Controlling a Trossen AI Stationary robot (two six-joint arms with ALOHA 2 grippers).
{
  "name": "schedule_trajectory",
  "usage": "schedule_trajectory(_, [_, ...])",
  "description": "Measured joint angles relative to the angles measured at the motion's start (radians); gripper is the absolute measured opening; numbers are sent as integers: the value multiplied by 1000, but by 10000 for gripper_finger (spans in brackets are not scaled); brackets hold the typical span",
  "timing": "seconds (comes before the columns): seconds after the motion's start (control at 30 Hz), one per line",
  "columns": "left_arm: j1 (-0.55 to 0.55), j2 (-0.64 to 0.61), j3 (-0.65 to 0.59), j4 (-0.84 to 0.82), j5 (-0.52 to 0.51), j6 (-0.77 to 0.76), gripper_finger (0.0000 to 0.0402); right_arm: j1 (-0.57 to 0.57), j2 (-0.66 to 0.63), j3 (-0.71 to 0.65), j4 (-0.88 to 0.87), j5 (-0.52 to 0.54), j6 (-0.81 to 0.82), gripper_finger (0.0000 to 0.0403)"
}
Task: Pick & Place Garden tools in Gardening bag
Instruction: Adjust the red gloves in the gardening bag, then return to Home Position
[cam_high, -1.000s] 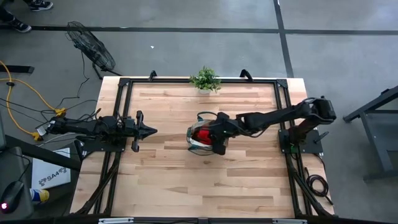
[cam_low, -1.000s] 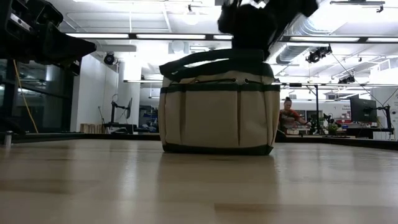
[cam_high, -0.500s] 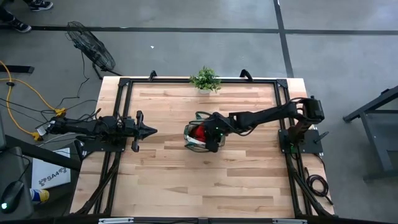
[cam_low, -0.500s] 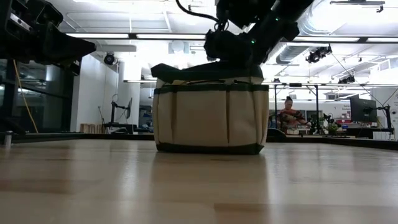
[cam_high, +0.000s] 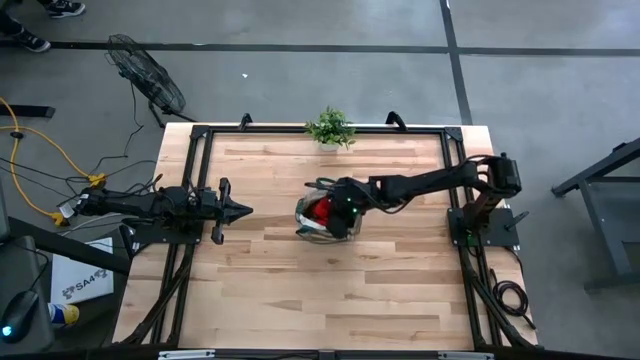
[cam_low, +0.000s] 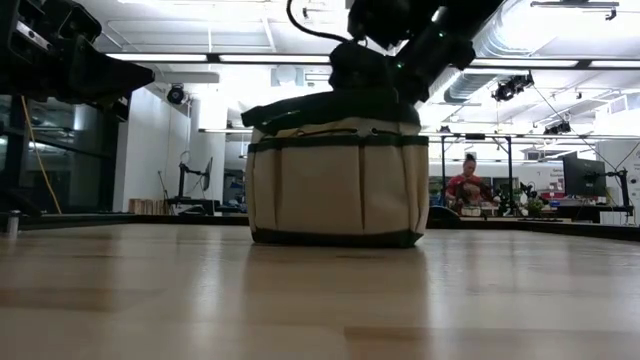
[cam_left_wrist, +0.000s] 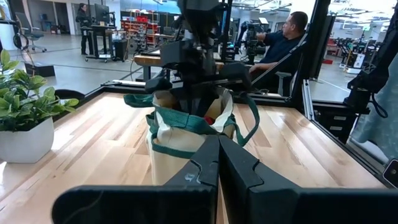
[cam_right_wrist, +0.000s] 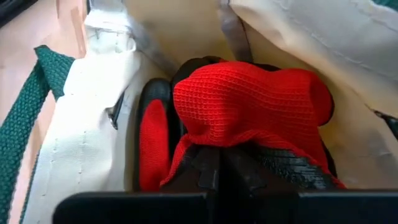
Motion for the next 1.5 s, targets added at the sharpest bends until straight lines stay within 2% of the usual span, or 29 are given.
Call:
schedule_trajectory(0.13, [0, 0, 0, 0, 0, 0, 0, -36, 0, 0, 5, -88, -34, 3])
schedule_trajectory(0.33, [0, 0, 0, 0, 0, 0, 0, -52, 0, 0, 3, -189, -171, 3])
schedule_trajectory(0.73, [0, 0, 0, 0, -1, 0, 0, -51, -3, 0, 3, -182, -210, 3])
schedule_trajectory(1.0, [0, 0, 0, 0, -1, 0, 0, -51, -30, 0, -2, -118, -223, 6])
schedule_trajectory(1.13, [0, 0, 0, 0, -1, 0, 0, -50, -71, 0, -1, -103, -229, 28])
schedule_trajectory(1.5, [0, 0, 0, 0, -1, 0, 0, -33, -151, 0, -8, -52, -236, 139])
